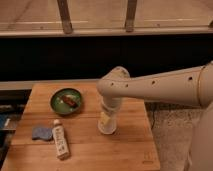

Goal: Place the ceramic cup over the eraser

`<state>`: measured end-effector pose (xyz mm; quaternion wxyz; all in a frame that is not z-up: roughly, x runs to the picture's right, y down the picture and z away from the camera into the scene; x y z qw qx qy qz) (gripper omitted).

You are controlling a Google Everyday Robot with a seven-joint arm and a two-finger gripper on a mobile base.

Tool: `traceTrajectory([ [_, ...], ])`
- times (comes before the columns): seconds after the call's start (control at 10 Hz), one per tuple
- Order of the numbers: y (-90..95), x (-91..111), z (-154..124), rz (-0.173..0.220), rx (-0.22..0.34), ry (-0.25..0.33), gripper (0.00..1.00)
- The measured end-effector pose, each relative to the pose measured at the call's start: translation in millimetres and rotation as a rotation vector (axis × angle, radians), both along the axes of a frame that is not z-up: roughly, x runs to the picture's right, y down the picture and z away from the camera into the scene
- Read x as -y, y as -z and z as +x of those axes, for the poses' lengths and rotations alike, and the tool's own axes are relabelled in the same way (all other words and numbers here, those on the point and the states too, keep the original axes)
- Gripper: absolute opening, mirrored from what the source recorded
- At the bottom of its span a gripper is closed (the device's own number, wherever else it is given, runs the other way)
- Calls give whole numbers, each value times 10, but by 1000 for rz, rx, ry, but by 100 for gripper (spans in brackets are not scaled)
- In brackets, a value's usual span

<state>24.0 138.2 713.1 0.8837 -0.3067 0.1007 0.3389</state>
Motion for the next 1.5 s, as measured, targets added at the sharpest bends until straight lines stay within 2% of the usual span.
traceTrajectory([
  [0.2,0,0,-2,0,0,0,0],
  [0.3,0,0,-2,0,0,0,1],
  [0.6,0,0,-3,0,1,0,26],
  [1.1,-4,-5,-3,-1,1,0,77],
  [1.2,-3,-5,-3,-1,0,0,80],
  [1.5,-3,-4,-3,-1,1,0,80],
])
